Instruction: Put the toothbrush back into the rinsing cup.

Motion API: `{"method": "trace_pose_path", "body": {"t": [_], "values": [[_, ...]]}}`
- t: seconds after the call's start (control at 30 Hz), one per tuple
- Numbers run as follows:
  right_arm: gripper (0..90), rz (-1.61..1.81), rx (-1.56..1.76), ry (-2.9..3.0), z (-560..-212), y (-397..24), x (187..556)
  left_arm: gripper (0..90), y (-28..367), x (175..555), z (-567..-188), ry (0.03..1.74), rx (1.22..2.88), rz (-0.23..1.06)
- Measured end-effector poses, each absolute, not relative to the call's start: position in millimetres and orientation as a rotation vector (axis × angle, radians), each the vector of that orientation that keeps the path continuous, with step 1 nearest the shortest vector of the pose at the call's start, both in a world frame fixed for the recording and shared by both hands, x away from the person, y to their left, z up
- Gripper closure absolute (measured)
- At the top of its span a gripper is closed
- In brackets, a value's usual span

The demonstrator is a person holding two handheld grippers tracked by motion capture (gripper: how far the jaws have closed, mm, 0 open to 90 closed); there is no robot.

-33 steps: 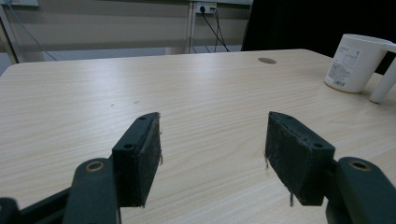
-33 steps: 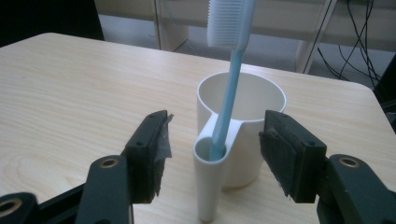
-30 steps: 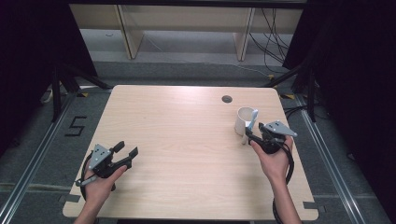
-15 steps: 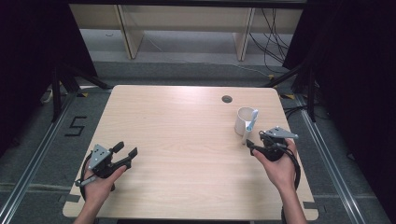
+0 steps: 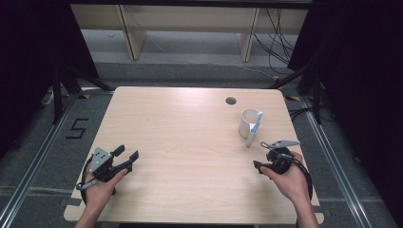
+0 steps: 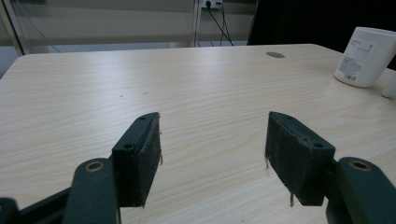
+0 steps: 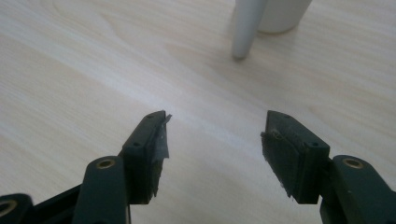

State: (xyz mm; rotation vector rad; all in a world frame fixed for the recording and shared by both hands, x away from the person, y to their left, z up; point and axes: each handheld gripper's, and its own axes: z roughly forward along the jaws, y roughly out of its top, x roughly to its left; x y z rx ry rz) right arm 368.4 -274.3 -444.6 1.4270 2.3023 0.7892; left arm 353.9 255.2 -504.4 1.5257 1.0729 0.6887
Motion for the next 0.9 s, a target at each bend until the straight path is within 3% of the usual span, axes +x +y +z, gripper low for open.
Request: {"method": "trace_pose_path", "body": {"t": [0.5, 0.9], "values": [[40.2, 0.651, 1.623, 2.393, -467.8, -280.6, 345.5, 35.3, 258.4, 354.5, -507.5, 1.089, 1.530, 0.689], [38.6, 0.818, 1.556, 2.312, -481.3, -281.8, 334.5, 35.3, 258.8, 355.6, -508.2, 1.087, 1.522, 0.690]]}}
